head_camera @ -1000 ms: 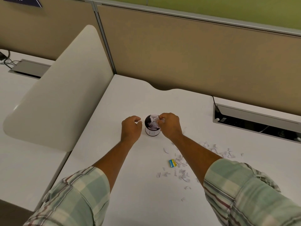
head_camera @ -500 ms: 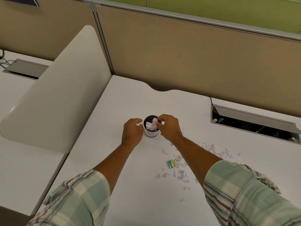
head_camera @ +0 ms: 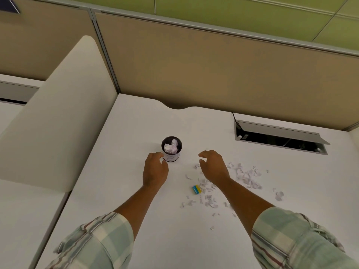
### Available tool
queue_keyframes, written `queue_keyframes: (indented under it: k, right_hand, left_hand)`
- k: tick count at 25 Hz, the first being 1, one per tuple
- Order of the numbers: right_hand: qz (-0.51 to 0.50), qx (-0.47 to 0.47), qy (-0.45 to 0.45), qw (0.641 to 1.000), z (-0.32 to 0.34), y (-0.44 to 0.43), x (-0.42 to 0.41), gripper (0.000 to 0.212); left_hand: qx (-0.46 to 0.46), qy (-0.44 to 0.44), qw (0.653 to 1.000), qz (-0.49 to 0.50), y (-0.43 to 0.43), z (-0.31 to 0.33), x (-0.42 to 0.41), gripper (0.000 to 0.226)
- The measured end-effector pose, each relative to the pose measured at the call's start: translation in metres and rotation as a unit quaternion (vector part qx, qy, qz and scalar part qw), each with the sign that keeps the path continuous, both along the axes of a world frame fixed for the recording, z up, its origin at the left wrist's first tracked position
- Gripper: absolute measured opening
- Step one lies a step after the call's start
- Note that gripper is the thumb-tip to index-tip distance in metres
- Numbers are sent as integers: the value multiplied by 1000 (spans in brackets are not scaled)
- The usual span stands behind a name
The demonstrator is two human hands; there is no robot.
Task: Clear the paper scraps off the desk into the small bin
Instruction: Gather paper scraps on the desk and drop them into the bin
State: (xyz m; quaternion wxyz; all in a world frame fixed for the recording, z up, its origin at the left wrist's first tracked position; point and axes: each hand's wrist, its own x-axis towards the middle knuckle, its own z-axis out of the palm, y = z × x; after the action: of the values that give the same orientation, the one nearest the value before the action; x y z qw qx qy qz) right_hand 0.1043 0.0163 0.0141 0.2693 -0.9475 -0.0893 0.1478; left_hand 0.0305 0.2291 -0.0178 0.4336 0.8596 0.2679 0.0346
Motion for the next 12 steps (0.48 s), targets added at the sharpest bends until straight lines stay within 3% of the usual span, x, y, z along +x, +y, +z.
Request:
queue_keyframes:
  k: [6,9,12]
  right_hand:
    - [-59,-62,59,995,-22,-88,-13,32]
    - [-102,-82,87,988,-29,-133,-15,38]
    - [-134,-114,95,980,-32,-177,-9,45]
  left_hand:
    - [12,184,982,-42,-42,-19,-21,36]
    - [33,272,960,-65,-60,-26,-35,57]
    - [39,301,952,-43,-83,-28,-50,75]
